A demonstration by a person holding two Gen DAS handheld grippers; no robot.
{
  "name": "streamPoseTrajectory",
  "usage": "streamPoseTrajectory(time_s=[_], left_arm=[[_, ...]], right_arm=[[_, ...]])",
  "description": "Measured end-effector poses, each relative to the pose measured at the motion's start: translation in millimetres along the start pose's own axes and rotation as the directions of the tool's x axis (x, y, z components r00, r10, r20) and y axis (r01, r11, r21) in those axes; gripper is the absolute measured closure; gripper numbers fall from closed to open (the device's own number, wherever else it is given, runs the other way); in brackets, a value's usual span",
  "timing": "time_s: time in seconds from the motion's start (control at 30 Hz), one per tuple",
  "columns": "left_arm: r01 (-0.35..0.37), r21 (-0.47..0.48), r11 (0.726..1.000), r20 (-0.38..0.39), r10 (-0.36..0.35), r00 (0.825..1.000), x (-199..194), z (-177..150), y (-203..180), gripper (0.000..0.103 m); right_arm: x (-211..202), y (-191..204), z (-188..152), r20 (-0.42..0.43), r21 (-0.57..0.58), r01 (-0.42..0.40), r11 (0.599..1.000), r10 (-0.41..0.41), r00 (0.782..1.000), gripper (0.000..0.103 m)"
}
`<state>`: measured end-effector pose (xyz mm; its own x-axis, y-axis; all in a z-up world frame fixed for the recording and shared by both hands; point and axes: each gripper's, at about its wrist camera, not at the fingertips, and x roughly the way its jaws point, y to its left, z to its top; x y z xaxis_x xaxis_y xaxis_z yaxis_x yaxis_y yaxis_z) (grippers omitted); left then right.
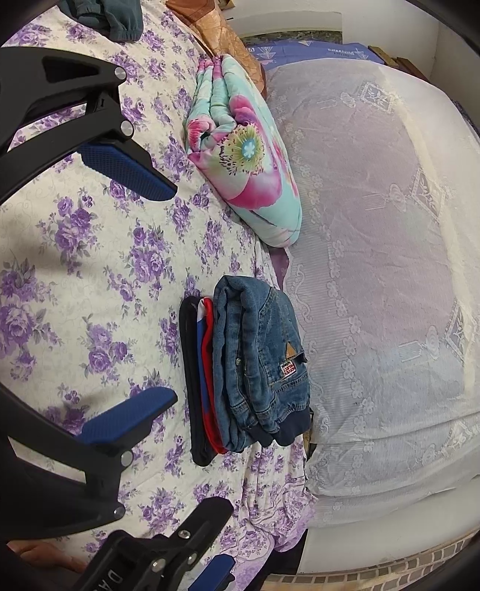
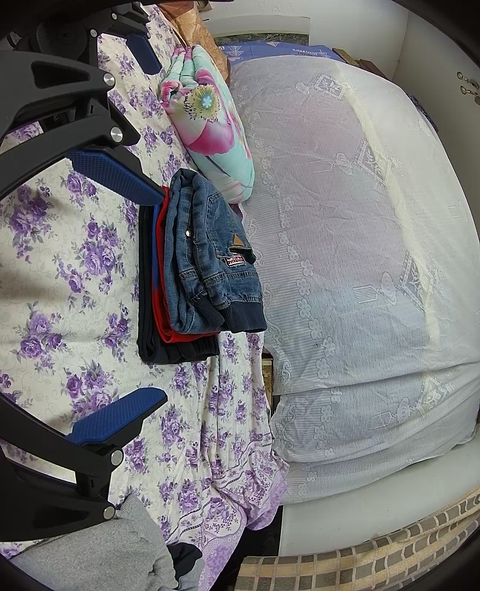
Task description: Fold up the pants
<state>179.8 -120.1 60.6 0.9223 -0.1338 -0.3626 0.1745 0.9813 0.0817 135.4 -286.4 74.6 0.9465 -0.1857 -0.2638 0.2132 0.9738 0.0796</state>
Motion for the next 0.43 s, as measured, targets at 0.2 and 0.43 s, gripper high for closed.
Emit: streamPoseTrajectory(time_s=[0.2,0.43], left_arm=[[0.024,0.012,1.0,-0.002,-0.024,1.0,1.0,1.2,0.4,0.005],[0.033,0.022,0.999,-0.006,-0.033,0.999,2.4,2.3,0.6,0.005]], right_arm=[[-0.3,0.0,0.1,0.0,0.0,-0.001,1.0,0.001,1.0,0.003],[0.4,-0.3,-0.1,-0.001,0.0,-0.002,1.0,0.002,1.0,0.003]])
